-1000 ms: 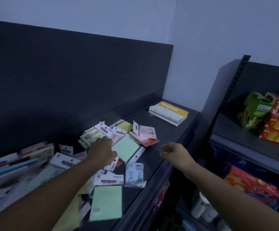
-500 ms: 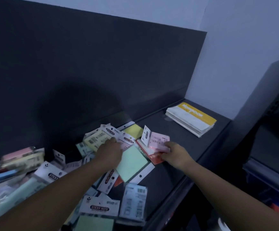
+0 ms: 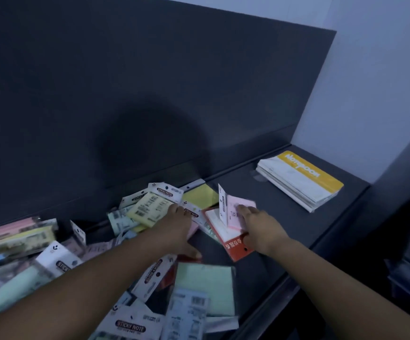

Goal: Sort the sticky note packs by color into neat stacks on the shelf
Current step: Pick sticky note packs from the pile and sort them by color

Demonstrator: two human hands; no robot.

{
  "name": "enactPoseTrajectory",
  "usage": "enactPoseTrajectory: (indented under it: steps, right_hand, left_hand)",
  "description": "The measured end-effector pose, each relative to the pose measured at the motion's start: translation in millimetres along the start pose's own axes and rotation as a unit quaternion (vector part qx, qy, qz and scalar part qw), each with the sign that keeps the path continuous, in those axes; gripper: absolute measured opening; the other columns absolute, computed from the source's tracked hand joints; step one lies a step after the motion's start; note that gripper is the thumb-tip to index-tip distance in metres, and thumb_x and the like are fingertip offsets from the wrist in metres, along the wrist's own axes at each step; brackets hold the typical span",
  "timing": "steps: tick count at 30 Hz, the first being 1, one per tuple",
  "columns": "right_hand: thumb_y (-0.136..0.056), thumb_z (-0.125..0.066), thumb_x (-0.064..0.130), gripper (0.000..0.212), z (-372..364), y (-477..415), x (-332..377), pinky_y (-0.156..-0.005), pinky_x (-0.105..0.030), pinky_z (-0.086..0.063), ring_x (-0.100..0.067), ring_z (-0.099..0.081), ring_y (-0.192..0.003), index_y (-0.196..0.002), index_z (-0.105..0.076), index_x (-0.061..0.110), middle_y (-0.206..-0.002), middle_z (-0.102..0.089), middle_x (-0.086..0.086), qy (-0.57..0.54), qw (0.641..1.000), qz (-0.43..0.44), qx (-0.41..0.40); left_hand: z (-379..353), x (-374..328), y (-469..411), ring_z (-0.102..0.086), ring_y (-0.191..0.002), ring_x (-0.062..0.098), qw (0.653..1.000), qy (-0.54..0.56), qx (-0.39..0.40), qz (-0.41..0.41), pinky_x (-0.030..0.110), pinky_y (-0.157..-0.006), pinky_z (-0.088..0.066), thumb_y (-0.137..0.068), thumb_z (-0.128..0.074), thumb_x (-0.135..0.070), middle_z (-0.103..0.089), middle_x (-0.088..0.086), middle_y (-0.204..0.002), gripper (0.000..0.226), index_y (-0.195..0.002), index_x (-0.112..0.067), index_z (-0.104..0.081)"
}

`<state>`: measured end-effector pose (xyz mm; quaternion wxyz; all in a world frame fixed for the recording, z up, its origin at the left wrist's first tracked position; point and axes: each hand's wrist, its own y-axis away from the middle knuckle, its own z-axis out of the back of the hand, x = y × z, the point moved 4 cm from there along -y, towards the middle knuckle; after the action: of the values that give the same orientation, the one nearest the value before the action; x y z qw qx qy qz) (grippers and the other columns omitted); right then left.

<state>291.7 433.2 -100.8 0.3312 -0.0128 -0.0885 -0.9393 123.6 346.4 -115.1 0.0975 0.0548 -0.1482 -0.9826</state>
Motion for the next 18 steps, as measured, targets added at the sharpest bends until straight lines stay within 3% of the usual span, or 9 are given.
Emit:
enactPoseTrajectory:
  steps: [5,9,12,13,15,17,18]
  right_hand:
    - [-0.087,-0.048,0.007,0.042,8.7,4.5,-0.6,-0.08,-0.03,-0.045,-0.026,-0.055,-0.11,-0.129,-0.044,0.012,-0.121,-0.057,-0.01,0.071,0.993,0.062,-0.071]
    - [-0.086,-0.045,0.009,0.025,24.7,15.7,-20.3,-0.067,-0.03,-0.035,-0.029,-0.056,-0.102,-0.108,-0.056,0.011,-0.108,-0.063,-0.01,0.003,0.986,0.04,-0.159]
    - [-0.089,-0.044,0.007,0.015,33.5,28.3,-29.4,-0.06,-0.032,-0.032,-0.036,-0.061,-0.086,-0.096,-0.057,0.008,-0.09,-0.066,-0.014,-0.067,0.964,0.053,-0.25]
    - [-0.089,-0.045,0.005,0.011,36.1,33.3,-30.9,-0.058,-0.034,-0.034,-0.035,-0.061,-0.077,-0.088,-0.056,0.007,-0.08,-0.065,-0.014,-0.125,0.951,0.064,-0.276]
    - [-0.088,-0.049,0.004,0.017,43.0,40.7,-30.5,-0.053,-0.029,-0.036,-0.024,-0.053,-0.057,-0.072,-0.049,0.007,-0.06,-0.054,-0.006,-0.272,0.917,0.061,-0.286]
    - [-0.088,-0.053,0.004,0.025,46.6,42.2,-25.0,-0.047,-0.014,-0.033,-0.015,-0.042,-0.052,-0.065,-0.044,0.006,-0.055,-0.045,-0.002,-0.419,0.872,0.038,-0.25]
    - [-0.088,-0.055,0.005,0.022,46.9,41.1,-17.1,-0.052,-0.01,-0.038,-0.015,-0.047,-0.057,-0.067,-0.047,0.004,-0.06,-0.051,-0.007,-0.498,0.839,0.034,-0.218]
  left_hand:
    - [9.7,-5.2,9.6,-0.05,-0.102,0.025,0.995,-0.005,-0.102,0.021,0.033,-0.081,-0.045,-0.081,-0.055,-0.013,-0.053,0.013,-0.113,0.023,-0.103,-0.005,-0.055]
    - [18.0,-14.3,20.4,-0.058,-0.102,0.025,0.973,-0.132,-0.181,0.045,0.031,-0.075,-0.046,-0.081,-0.043,0.007,-0.06,0.011,-0.112,0.043,-0.122,-0.006,-0.05]
    - [33.3,-6.5,34.3,-0.063,-0.092,0.026,0.956,-0.158,-0.218,0.114,0.031,-0.066,-0.043,-0.087,-0.041,0.002,-0.064,0.008,-0.103,0.039,-0.123,-0.011,-0.047]
    - [42.4,-0.5,42.6,-0.063,-0.089,0.03,0.949,-0.109,-0.256,0.147,0.032,-0.065,-0.044,-0.088,-0.042,-0.002,-0.065,0.009,-0.1,0.031,-0.116,-0.012,-0.051]
    - [60.0,12.3,64.9,-0.062,-0.085,0.034,0.908,0.095,-0.358,0.193,0.034,-0.067,-0.045,-0.09,-0.047,-0.009,-0.066,0.014,-0.095,0.017,-0.103,-0.008,-0.057]
    - [67.5,22.2,86.6,-0.062,-0.079,0.029,0.837,0.3,-0.409,0.206,0.034,-0.068,-0.048,-0.091,-0.054,-0.014,-0.065,0.011,-0.092,0.009,-0.097,-0.008,-0.058]
    - [67.6,25.8,98.2,-0.06,-0.073,0.024,0.796,0.383,-0.416,0.216,0.032,-0.062,-0.046,-0.091,-0.056,-0.015,-0.064,0.009,-0.09,0.006,-0.092,-0.009,-0.056]
